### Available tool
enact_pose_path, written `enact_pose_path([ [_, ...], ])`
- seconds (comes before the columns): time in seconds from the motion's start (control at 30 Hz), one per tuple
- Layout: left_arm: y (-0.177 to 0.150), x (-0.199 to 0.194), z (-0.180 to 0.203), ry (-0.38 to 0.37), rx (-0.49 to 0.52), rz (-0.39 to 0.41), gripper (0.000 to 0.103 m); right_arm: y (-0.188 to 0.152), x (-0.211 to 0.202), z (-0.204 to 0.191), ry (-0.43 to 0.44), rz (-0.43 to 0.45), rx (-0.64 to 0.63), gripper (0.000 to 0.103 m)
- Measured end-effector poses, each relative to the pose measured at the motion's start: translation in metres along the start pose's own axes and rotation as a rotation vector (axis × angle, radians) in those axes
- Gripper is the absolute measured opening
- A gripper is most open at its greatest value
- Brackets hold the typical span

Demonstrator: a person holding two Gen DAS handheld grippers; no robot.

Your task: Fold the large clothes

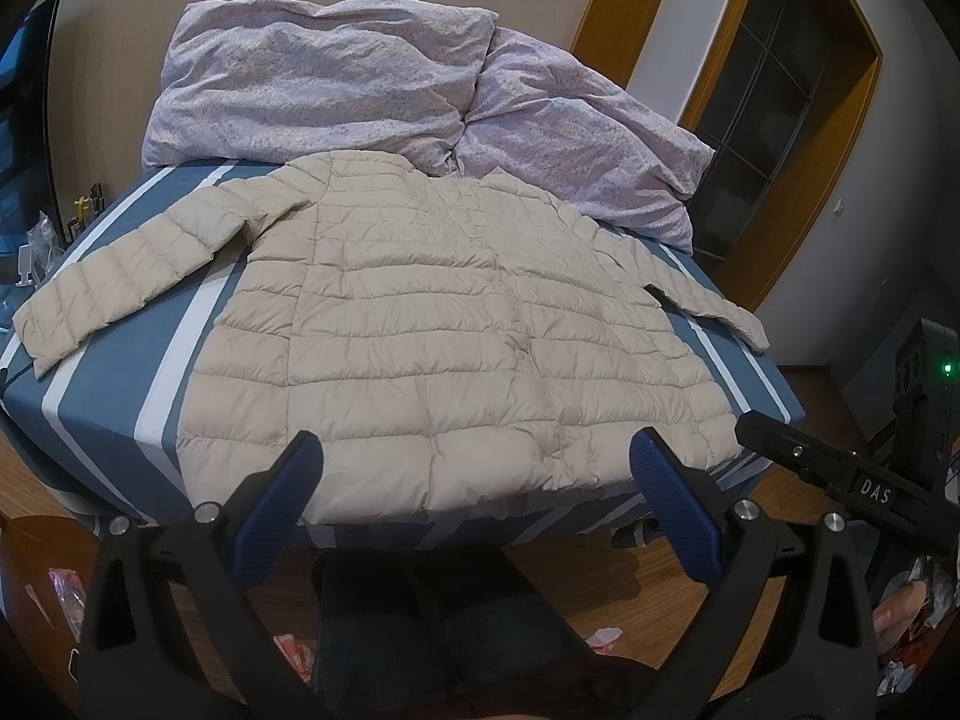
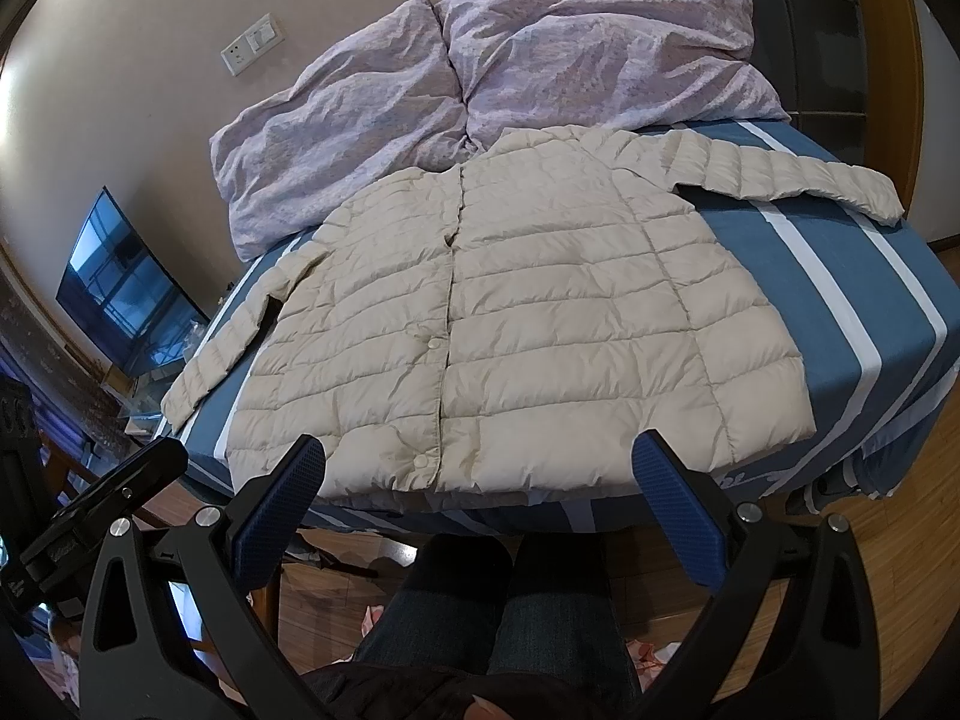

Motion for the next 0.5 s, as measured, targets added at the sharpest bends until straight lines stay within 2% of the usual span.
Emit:
enact_pose_path([
  [0.27, 0.001, 0.000, -0.001, 0.001, -0.003, -0.001, 0.101, 0.004, 0.005, -0.005, 0.000, -0.001, 0.001, 0.102],
  [0.5, 0.011, 0.009, -0.006, 0.008, -0.009, -0.015, 0.101, 0.017, 0.015, 0.010, -0.026, -0.006, 0.012, 0.102],
])
Point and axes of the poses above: each gripper's, at about its wrist camera, not at the fingertips, and x roughly the way its jaws point, z to its right, y to its top, the point moved 10 cm from there along x, roughly the way its jaws point, and after that the axes turned 14 degrees about -z, right-handed, at the moved point
